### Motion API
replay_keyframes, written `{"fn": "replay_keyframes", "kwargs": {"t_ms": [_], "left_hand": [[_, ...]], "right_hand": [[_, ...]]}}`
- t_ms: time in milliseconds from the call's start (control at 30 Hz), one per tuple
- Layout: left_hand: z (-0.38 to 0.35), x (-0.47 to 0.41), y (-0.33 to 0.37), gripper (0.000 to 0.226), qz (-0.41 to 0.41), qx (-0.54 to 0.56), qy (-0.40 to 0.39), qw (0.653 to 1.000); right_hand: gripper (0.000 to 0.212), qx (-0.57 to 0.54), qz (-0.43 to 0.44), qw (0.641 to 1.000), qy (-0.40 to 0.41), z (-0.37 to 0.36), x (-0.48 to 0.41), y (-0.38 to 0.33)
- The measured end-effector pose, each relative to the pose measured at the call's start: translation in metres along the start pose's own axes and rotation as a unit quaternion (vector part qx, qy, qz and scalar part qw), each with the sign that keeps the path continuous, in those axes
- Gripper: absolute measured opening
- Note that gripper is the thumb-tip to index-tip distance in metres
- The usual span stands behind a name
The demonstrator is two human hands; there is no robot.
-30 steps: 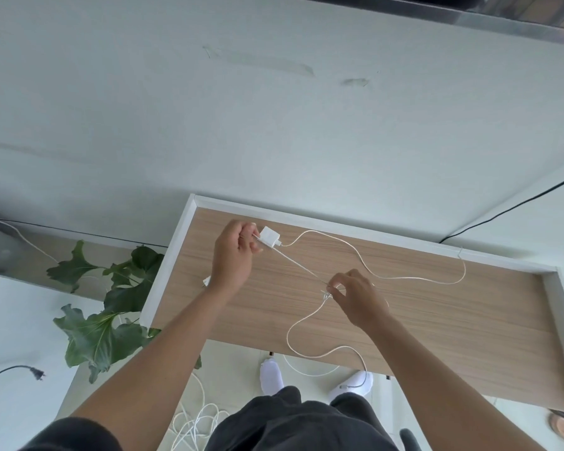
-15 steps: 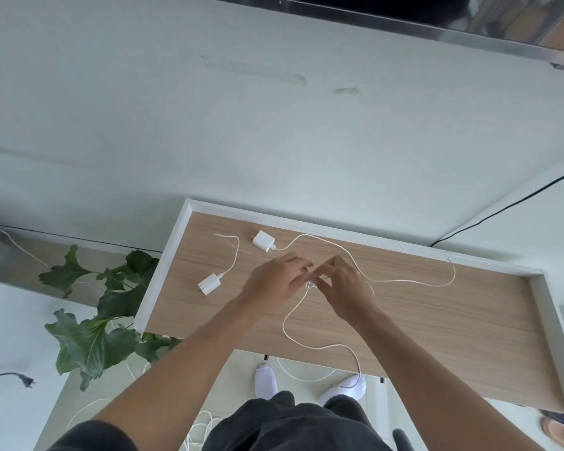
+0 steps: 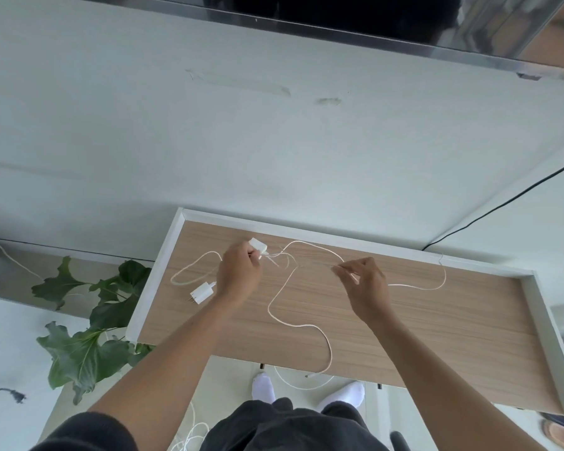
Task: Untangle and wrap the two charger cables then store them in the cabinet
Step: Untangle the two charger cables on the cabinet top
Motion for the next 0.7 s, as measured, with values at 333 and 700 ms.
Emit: {"fn": "replay_keyframes", "kwargs": {"t_ms": [333,700], "left_hand": [[-0.009,-0.010,-0.009,0.024,-0.052,-0.017,-0.057,0.997],[-0.055,0.014,0.055,0.025,-0.150,0.012,-0.185,0.971]], "right_hand": [[0.030,0.005,-0.156,0.988,0.003,0.008,0.005,0.066],[0.034,0.083,0.102,0.987,-0.092,-0.043,0.005,-0.056]]}}
Point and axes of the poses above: each hand's wrist, its own x-axis away from the middle knuckle, its own z-axis out of the back of the hand, y = z × x, the point moved 9 cm from there along -x, towards the middle knuckle, and after that the axes turned 7 degrees about -y, right-handed, at the moved point
